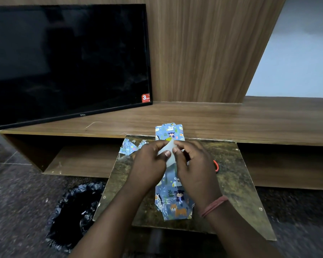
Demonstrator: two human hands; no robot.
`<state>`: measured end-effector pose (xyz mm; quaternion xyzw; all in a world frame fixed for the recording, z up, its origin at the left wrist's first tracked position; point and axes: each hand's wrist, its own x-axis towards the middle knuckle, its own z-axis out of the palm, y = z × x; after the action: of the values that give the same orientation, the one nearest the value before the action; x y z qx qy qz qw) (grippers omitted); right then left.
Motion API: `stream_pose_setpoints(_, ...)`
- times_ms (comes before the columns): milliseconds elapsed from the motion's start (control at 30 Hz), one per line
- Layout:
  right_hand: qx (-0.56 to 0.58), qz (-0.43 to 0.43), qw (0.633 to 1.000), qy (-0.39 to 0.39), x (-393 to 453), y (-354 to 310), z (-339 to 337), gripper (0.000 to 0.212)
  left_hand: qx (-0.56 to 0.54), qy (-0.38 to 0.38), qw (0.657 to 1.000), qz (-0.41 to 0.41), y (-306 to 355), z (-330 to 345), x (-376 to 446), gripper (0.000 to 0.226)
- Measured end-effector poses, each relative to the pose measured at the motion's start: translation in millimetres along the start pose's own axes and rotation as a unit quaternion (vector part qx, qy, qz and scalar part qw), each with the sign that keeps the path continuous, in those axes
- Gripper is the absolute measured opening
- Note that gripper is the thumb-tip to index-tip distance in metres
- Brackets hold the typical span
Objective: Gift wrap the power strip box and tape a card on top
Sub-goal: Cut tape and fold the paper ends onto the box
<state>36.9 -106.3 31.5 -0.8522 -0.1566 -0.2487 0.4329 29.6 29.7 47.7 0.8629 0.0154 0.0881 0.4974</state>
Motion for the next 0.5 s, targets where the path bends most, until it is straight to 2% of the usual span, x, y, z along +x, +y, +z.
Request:
stream_pose_setpoints(200,0.021,0.009,1.0,0.001,3.1,2.5,-6.1,0.01,0.065,-0.007,0.998,-0.01,-2.9,2.4,0.2,0.044)
stream_pose_setpoints(333,0.029,0.003,1.0,0.002,4.6,3.6,-8.0,0.007,0.085,0.0,0.996,0.01,-2.6,3.0,-2.6,0.027)
stream_pose_setpoints(500,0.026,-0.013,1.0,-0.003,4.6,3.0,-10.3,0.009,0.112,0.0,0.993,0.033,-2.3,3.4,-4.0,0.019)
